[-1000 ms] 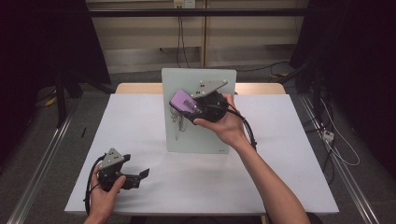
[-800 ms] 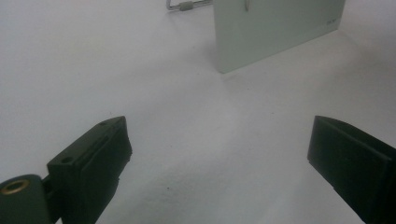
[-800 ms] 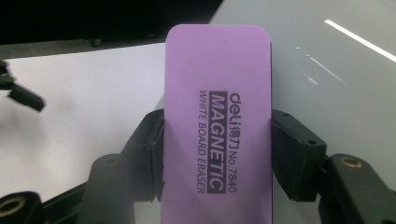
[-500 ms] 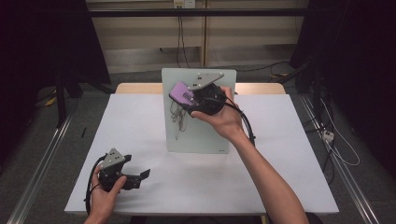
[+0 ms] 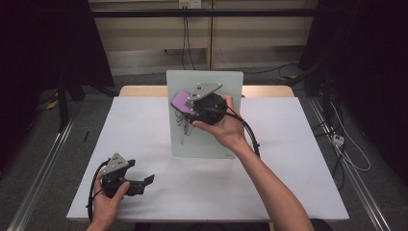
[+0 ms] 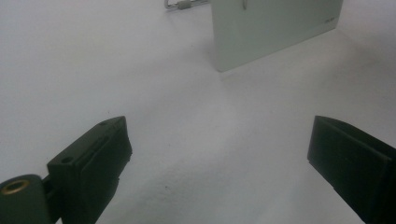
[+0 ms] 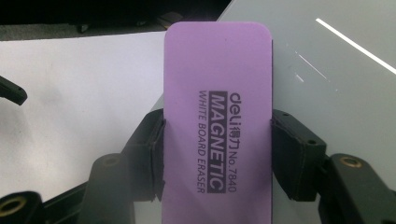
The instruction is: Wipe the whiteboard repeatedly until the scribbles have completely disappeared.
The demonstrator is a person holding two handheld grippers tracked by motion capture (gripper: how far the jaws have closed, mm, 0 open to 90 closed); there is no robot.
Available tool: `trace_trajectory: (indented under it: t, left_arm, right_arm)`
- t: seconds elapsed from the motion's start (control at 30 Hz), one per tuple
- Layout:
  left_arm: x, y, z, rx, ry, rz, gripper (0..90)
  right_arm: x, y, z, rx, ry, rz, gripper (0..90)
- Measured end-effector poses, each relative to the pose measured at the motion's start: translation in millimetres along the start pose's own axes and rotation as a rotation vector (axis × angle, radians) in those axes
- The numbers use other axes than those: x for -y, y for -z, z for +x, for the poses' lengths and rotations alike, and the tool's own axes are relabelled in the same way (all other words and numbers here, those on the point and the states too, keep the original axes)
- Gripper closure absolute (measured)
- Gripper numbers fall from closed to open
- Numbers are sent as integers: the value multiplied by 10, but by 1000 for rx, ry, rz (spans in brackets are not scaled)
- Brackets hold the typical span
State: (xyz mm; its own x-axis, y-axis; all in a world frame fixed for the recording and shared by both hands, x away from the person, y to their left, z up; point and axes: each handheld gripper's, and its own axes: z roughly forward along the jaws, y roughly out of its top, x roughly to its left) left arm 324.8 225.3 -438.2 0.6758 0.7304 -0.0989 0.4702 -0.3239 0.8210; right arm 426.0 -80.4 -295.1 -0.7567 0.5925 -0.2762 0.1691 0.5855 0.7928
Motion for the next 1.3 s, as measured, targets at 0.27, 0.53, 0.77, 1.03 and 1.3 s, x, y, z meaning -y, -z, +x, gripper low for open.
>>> trace_trajectory:
  t: [0.27, 0.53, 0.77, 1.03, 1.3]
  left_arm:
    - [2, -20, -8, 6, 1, -1, 57]
    - [1, -17, -11, 7, -1, 3, 57]
    - [0, -28, -14, 6, -4, 6, 57]
    - [-3, -35, -20, 8, -6, 6, 57]
    - [1, -41, -22, 9, -2, 9, 57]
  right_arm:
    - [108, -125, 133, -37, -4, 12, 416]
    - [158, -207, 211, -67, 0, 28, 416]
    - [122, -150, 169, -48, -5, 16, 415]
    - [10, 86, -83, 14, -39, -42, 416]
    - [-36, 111, -116, 36, -50, -53, 416]
